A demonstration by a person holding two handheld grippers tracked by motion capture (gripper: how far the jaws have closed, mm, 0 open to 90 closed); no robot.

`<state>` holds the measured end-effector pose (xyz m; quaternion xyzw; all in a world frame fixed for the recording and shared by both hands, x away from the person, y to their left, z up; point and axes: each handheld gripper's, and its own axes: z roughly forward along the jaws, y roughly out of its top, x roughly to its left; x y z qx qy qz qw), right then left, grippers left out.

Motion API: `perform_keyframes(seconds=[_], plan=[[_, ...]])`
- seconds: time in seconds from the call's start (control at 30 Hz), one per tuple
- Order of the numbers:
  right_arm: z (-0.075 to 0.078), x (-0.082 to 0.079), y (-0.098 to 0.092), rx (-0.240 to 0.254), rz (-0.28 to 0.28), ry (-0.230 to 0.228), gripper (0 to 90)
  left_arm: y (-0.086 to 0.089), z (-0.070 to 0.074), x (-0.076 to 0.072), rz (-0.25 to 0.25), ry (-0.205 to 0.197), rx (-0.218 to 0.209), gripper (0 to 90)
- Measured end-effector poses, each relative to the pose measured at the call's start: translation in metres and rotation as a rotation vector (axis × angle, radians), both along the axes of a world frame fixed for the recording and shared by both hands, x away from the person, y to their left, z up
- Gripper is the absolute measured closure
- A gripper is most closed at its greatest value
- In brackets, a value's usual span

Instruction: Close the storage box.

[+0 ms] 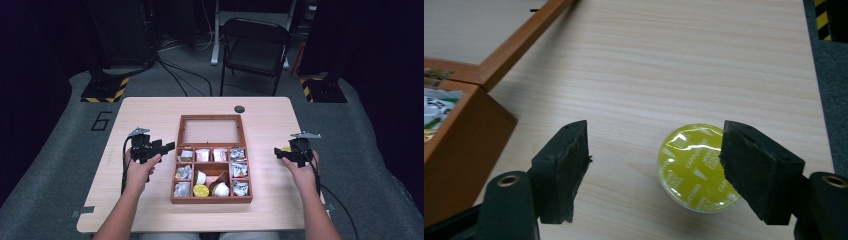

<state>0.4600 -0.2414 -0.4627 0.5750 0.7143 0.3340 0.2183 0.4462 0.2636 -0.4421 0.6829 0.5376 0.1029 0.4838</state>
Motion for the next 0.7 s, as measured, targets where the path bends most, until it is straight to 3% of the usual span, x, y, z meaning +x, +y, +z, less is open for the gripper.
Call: perform_keyframes(seconds=[0.33, 0.43, 0.7], plan=[[0.009, -0.004, 0.019, 0.029, 0.102, -0.03, 33.6, -0.005, 0.003, 0.003, -0.038, -0.004, 0.046, 35.1], [0.013, -0.006, 0.025, 0.068, 0.124, -0.047, 37.3, -0.007, 0.005, 0.005, -0.04, -0.012, 0.054, 35.1], [0.017, -0.005, 0.036, 0.133, 0.18, 0.009, 38.5, -0.013, 0.01, 0.01, -0.059, -0.01, 0.037, 34.1]])
